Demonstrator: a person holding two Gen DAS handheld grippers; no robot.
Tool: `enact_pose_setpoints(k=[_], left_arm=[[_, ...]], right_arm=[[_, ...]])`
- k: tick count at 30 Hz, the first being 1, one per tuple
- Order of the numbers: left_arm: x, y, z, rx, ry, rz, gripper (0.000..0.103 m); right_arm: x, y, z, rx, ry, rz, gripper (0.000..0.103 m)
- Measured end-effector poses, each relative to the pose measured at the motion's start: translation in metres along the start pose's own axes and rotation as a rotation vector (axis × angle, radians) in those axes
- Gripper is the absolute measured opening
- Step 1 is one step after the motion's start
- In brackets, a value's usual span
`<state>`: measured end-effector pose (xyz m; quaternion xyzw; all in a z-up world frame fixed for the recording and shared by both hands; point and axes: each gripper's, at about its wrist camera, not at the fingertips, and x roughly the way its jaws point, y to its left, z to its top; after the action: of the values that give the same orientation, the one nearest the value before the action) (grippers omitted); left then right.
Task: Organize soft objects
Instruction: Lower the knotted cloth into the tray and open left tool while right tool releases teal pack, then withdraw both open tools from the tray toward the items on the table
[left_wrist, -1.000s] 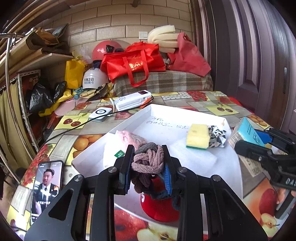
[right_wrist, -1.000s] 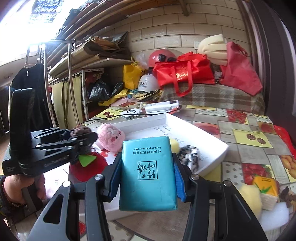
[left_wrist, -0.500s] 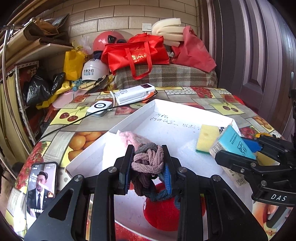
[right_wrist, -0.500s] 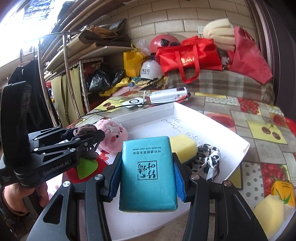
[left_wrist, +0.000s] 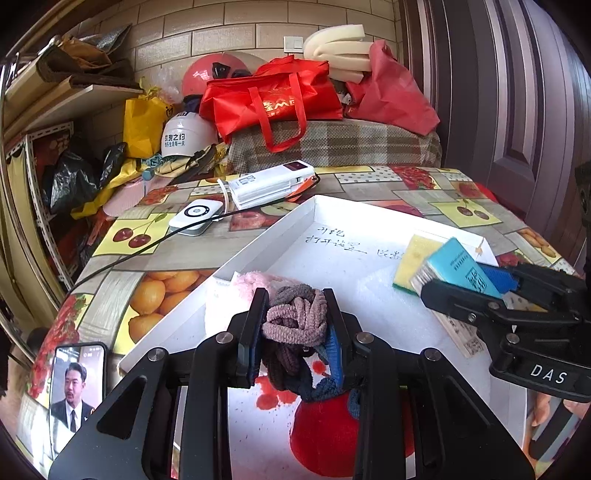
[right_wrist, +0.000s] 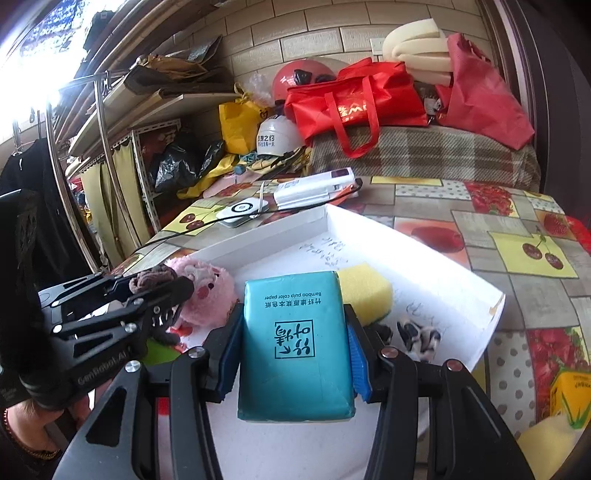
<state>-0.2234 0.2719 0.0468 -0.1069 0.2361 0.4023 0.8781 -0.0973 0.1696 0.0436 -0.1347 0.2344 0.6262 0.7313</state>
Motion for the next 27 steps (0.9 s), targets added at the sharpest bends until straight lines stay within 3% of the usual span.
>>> enact_pose_setpoints(k=[9,12,14,16,20,21,27], left_arm=[[0.015,-0.006,0.006,0.033,0.036,-0.043,0.030],[0.013,-0.007,0.006,0.039,0.027,-0.036,0.044],[0.011,-0.008,0.006,0.036,0.015,0.002,0.068],[0.006,-0.005,0.005,0.015,-0.011,0.046,0.085],[-0.006,0.003,0.003,-0.029,-0.076,0.110,0.103],[-0.008,0.005,0.003,-0.037,-0.087,0.124,0.103],[-0.019,0.010,-0.001,-0.058,-0.142,0.180,0.103]], right_arm=[[0.000,0.002,0.002,-0.014,-0.017,-0.027,0.051],[-0.001,0.003,0.002,-0.022,-0.028,-0.036,0.089],[-0.003,0.003,0.003,-0.024,-0.042,-0.038,0.090],[-0.005,0.003,0.003,-0.025,-0.057,-0.038,0.092],[-0.007,0.004,0.003,-0.028,-0.078,-0.048,0.098],[-0.008,0.003,0.003,-0.025,-0.082,-0.053,0.103],[-0.009,0.003,0.003,-0.033,-0.097,-0.060,0.103]])
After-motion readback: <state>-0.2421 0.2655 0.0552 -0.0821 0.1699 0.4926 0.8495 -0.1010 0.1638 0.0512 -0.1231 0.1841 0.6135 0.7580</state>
